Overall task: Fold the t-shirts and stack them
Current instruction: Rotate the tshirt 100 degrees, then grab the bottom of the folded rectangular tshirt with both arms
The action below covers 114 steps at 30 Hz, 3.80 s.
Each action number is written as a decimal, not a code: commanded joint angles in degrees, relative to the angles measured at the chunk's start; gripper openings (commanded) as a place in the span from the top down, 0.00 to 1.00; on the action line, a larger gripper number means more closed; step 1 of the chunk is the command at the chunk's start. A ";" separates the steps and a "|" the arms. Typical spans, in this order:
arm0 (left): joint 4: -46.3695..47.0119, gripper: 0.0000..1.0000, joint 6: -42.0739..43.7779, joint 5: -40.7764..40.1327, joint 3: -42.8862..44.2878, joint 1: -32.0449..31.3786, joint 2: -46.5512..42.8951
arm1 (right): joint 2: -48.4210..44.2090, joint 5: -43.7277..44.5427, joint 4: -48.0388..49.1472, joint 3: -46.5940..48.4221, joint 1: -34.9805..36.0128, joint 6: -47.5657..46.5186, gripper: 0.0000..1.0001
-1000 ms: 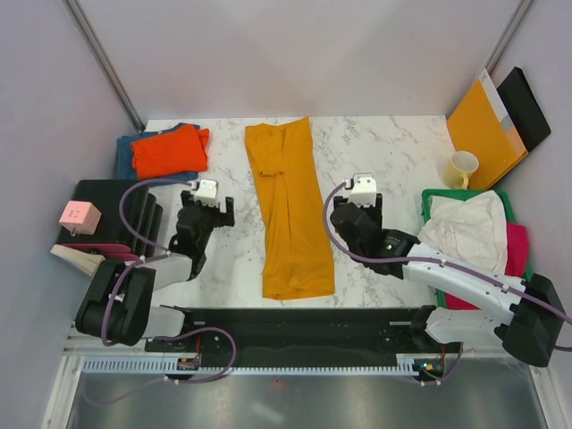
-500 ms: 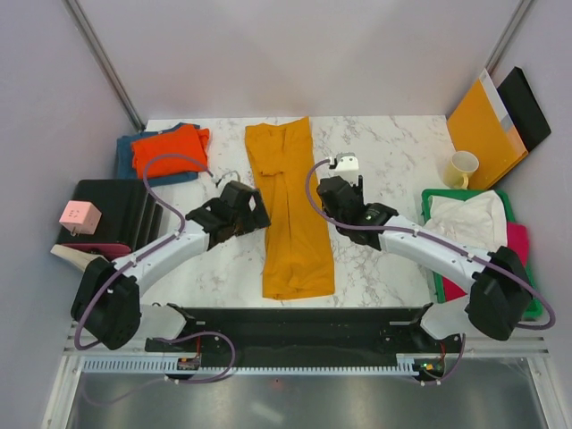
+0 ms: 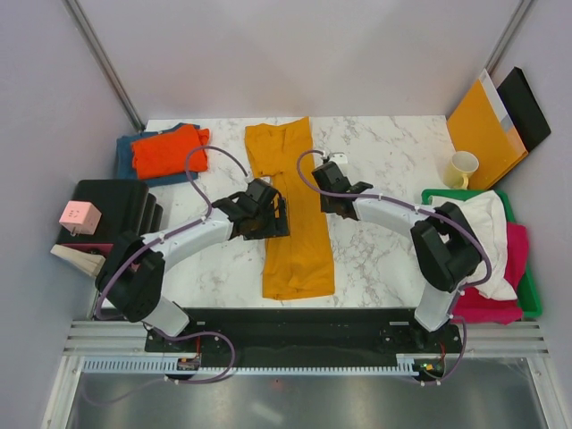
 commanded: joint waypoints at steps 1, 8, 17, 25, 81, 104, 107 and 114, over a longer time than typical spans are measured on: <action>-1.89 0.11 0.73 3.87 2.43 0.03 -3.87 | -3.24 -3.23 -0.04 -0.14 -0.28 2.58 0.59; -5.15 0.15 -7.90 -2.27 -8.46 -7.87 -14.24 | -18.53 -0.15 0.49 -16.05 4.19 6.36 0.52; -3.67 0.33 -19.85 -4.38 -20.95 -15.69 -18.81 | -28.47 1.61 -1.97 -25.82 8.94 9.79 0.51; -1.56 0.40 -26.45 -4.65 -25.44 -17.29 -18.73 | -32.34 1.87 -3.20 -27.84 10.00 9.35 0.51; -3.58 0.98 -25.49 -2.89 -26.76 -19.05 -16.09 | -32.43 0.73 -3.37 -41.29 28.72 34.58 0.87; -8.85 0.98 -24.70 -1.13 -26.06 -21.59 -22.77 | -35.71 -0.41 -4.01 -44.81 34.70 41.27 1.00; -9.03 0.98 -24.08 -2.45 -23.34 -24.39 -21.55 | -31.14 -0.77 -1.98 -41.66 34.79 38.89 1.00; -10.96 0.98 -26.11 -8.77 -16.66 -30.55 -23.56 | -33.13 6.96 -8.55 -35.93 36.98 37.48 1.00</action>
